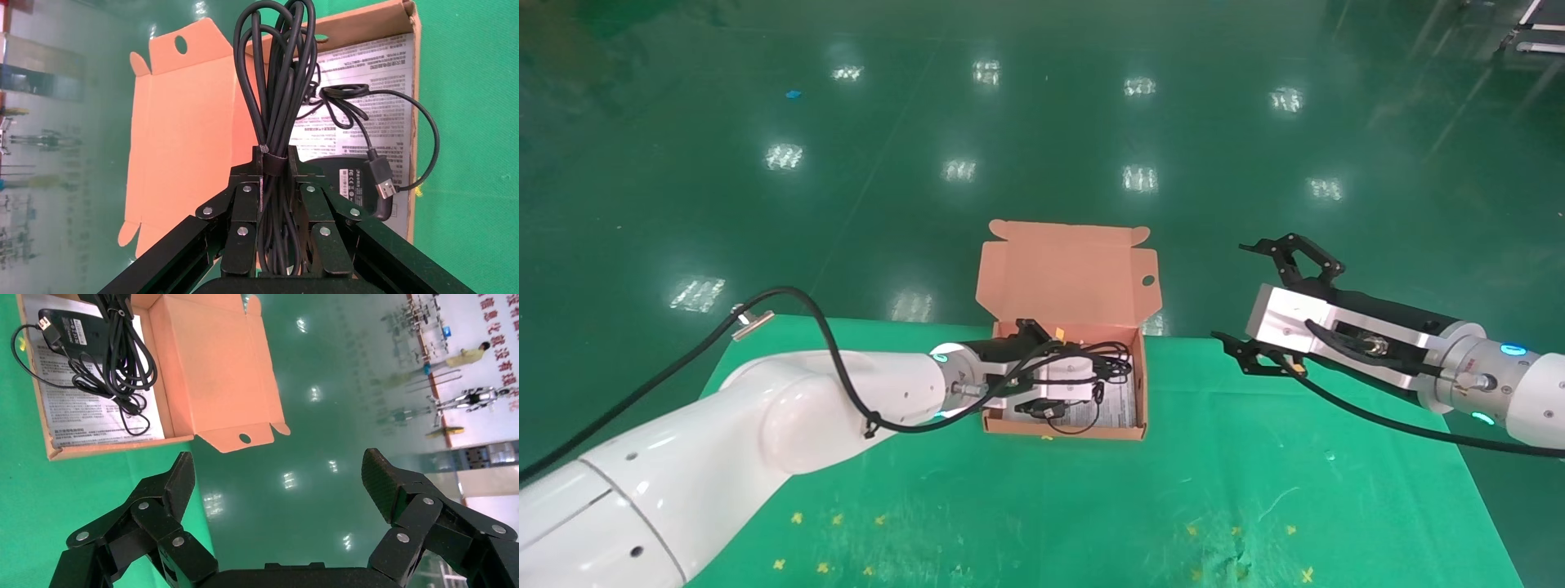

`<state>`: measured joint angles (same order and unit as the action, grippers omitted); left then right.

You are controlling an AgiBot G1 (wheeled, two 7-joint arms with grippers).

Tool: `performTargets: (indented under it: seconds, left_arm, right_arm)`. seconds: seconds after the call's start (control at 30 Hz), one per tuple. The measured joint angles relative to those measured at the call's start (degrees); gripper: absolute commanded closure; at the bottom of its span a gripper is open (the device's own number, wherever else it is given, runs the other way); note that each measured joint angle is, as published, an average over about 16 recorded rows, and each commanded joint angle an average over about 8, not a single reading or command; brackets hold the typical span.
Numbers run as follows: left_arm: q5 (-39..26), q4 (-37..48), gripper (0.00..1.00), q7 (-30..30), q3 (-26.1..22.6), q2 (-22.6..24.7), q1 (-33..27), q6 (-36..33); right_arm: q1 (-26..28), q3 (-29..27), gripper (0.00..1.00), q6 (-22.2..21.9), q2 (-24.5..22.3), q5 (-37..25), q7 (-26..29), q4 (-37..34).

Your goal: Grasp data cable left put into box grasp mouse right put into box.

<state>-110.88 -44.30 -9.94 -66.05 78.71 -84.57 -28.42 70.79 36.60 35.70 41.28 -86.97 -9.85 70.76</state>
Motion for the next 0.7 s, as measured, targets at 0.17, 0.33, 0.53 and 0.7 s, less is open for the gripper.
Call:
performTargets:
  seconds: [0.17,0.33,0.53,0.7]
  left_arm:
    - [1.3,0.3,0.00,0.2,-1.4,0.0,-0.4,0.6]
    - [1.4,0.4,0.00,0.2,-1.5,0.0,-0.4,0.7]
    - [0.9,0.2,0.00,0.2,-1.0,0.0,-0.4,0.5]
    - [0.9,-0.2,0.00,0.1,-0.7,-0.4,-0.4,0.3]
  right_arm:
    - [-0.3,0.4,0.00,-0.6,-0.4,-1.1,1.5,1.2]
    - [-0.3,0.4,0.00,-0.7,-0.5,-1.2,1.5,1.3]
    - [-0.2,0.3,0.00,-0.5,-0.2,-0.9,1.2,0.7]
    - [0.0,0.2,0.00,-0.4,-0.1,-0.7,1.0,0.5]
